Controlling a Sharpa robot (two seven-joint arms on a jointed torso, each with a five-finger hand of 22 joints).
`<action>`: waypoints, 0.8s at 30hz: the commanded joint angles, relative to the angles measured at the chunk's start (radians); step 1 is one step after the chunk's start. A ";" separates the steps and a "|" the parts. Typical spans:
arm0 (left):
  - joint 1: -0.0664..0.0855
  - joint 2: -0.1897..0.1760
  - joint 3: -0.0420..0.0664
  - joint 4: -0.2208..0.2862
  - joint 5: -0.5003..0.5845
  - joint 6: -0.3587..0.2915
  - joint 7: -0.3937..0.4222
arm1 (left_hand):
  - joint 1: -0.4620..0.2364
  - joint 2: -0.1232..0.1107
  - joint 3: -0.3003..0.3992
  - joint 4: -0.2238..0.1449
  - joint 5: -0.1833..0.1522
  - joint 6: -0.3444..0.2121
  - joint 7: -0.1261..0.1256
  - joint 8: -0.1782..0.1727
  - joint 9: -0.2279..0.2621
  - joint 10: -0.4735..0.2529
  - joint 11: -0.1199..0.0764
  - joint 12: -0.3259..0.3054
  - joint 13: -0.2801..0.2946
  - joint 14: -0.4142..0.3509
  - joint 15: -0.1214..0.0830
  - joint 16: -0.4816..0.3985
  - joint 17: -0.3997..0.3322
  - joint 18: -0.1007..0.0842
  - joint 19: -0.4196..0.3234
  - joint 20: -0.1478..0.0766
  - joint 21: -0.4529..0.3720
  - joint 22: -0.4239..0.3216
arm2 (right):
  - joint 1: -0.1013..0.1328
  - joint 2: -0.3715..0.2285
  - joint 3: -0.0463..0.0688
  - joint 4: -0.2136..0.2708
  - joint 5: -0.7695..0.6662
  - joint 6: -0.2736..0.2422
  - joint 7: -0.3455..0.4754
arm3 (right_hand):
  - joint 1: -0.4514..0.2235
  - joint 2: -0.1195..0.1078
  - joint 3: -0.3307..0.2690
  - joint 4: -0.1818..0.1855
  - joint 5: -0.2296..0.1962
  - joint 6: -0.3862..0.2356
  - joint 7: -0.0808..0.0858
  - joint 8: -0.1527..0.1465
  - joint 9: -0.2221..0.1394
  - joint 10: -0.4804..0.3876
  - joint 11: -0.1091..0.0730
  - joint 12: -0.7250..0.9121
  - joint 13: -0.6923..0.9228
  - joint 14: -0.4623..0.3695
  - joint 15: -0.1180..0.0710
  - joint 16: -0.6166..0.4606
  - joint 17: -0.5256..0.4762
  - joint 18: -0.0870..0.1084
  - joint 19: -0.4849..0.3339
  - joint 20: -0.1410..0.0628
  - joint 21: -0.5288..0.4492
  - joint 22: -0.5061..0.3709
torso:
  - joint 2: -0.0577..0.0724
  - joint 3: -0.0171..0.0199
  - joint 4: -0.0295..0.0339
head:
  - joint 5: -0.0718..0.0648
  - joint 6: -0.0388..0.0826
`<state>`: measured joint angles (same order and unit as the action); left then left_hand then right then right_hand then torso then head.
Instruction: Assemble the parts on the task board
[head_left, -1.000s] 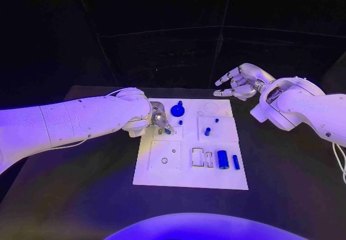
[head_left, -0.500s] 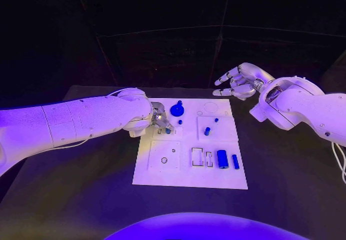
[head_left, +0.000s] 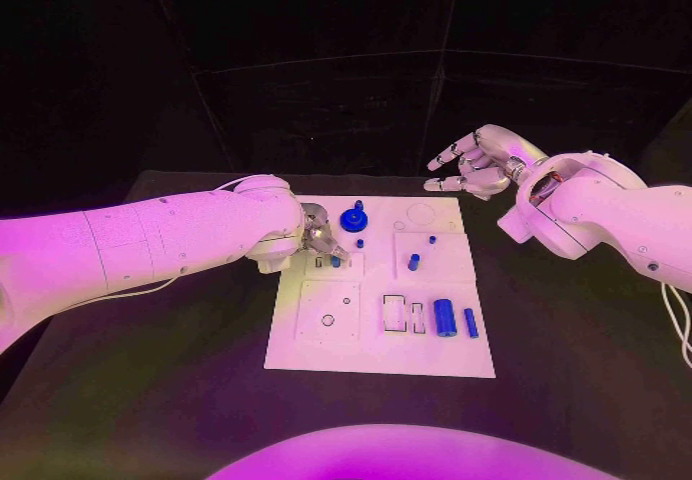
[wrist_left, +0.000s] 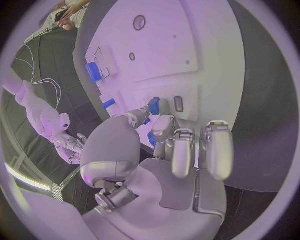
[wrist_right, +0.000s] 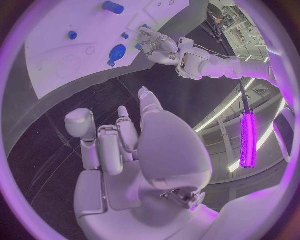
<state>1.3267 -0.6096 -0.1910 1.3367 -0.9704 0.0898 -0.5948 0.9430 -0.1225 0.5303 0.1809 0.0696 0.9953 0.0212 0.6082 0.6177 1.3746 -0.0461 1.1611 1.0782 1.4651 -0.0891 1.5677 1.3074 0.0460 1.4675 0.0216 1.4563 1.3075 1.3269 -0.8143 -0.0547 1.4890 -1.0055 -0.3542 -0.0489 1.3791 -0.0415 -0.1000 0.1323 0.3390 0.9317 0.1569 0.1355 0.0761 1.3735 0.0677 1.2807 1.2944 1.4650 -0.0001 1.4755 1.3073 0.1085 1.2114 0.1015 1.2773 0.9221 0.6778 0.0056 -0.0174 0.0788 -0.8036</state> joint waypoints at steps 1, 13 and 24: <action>0.001 -0.001 0.000 -0.002 0.003 0.001 -0.012 | -0.019 -0.003 -0.034 0.014 -0.004 0.011 0.001 -0.006 0.000 0.009 0.001 0.008 0.002 0.106 -0.009 0.003 0.263 -0.009 0.036 -0.008 0.002 0.116 | 0.002 0.000 0.001 0.002 -0.001 0.003 0.002 | 0.000 0.009 -0.007 0.003 0.000 -0.003 -0.004 0.006 -0.001 -0.003 -0.002 -0.008 -0.002 0.061 -0.008 -0.007 0.062 0.018 -0.008 -0.001 -0.007 -0.003 | 0.000 -0.0002 0.0006 | 0.000 0.002; 0.003 -0.019 0.001 0.018 0.003 -0.021 -0.003 | -0.014 -0.012 -0.255 0.085 -0.006 0.019 -0.006 -0.010 0.001 0.014 -0.005 0.013 0.012 0.106 -0.013 0.003 0.263 -0.009 0.038 -0.014 0.003 0.122 | 0.002 0.001 0.001 0.000 -0.001 0.003 0.004 | -0.001 0.009 -0.010 0.005 -0.004 -0.005 -0.004 0.006 -0.002 -0.004 -0.002 -0.010 -0.004 0.060 -0.008 -0.008 0.060 0.018 -0.010 -0.001 -0.010 -0.006 | 0.000 -0.0003 0.0004 | -0.001 0.004; 0.018 -0.060 0.032 0.061 0.008 -0.043 0.006 | 0.026 0.011 -0.335 0.103 -0.003 0.013 -0.004 -0.013 0.003 0.006 -0.004 -0.002 -0.003 0.106 -0.014 0.003 0.263 -0.006 0.033 -0.014 -0.008 0.111 | 0.002 0.004 0.001 -0.005 -0.001 0.003 0.006 | -0.002 0.009 -0.010 0.006 -0.004 -0.005 -0.004 0.006 -0.002 -0.004 -0.002 -0.010 -0.004 0.060 -0.008 -0.008 0.060 0.018 -0.009 0.000 -0.010 -0.006 | 0.000 -0.0010 0.0008 | -0.001 0.007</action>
<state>1.3407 -0.6676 -0.1615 1.3915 -0.9678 0.0666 -0.5952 0.9627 -0.1114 0.2001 0.2840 0.0697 1.0099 0.0143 0.6006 0.6191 1.3848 -0.0502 1.1631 1.0782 1.4652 -0.0964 1.5677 1.3074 0.0460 1.4675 0.0145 1.4528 1.3075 1.3269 -0.8118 -0.0547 1.4841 -1.0055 -0.3541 -0.0490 1.3791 -0.0415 -0.1054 0.1377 0.3390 0.9317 0.1569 0.1355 0.0752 1.3736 0.0678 1.2759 1.2917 1.4649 0.0000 1.4715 1.3073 0.1086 1.2114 0.1015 1.2731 0.9175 0.6776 0.0047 -0.0165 0.0769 -0.7979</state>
